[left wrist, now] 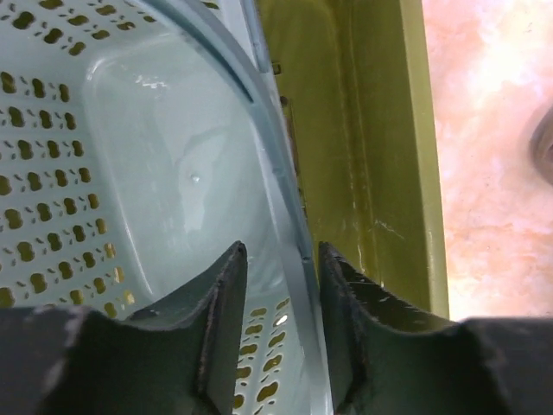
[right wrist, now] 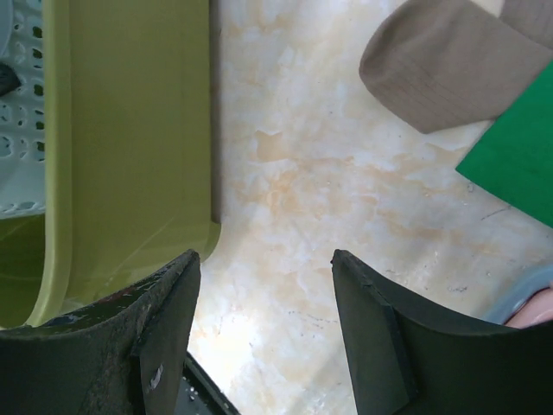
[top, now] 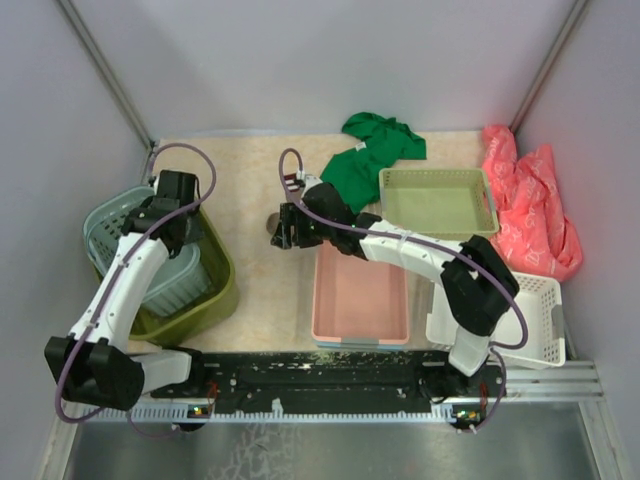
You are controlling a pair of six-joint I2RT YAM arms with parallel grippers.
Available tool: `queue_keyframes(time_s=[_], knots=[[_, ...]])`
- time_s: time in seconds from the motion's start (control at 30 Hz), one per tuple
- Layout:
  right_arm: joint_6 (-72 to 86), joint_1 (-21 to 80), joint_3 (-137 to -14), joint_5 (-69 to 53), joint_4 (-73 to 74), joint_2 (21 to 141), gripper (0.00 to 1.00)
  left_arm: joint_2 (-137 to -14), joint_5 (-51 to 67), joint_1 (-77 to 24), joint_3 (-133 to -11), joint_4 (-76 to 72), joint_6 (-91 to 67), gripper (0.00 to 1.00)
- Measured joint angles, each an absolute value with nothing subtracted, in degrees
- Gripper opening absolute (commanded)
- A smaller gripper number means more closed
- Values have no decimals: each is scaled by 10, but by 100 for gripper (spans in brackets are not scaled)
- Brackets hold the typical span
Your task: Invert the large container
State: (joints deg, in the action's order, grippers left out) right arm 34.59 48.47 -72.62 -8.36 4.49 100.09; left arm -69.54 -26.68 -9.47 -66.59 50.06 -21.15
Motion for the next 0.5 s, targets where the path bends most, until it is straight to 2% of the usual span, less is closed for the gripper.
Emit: queue_keyframes(time_s=[0.2, 0.33, 0.5], knots=[[347, 491, -724, -78, 47, 992, 63, -695, -258, -95, -669, 509, -218, 0], [348, 491, -724, -78, 49, 992, 63, -688, -241, -93, -729, 539, -195, 0], [347, 491, -724, -67, 58, 992, 63, -675, -222, -93, -873, 574, -175, 0]])
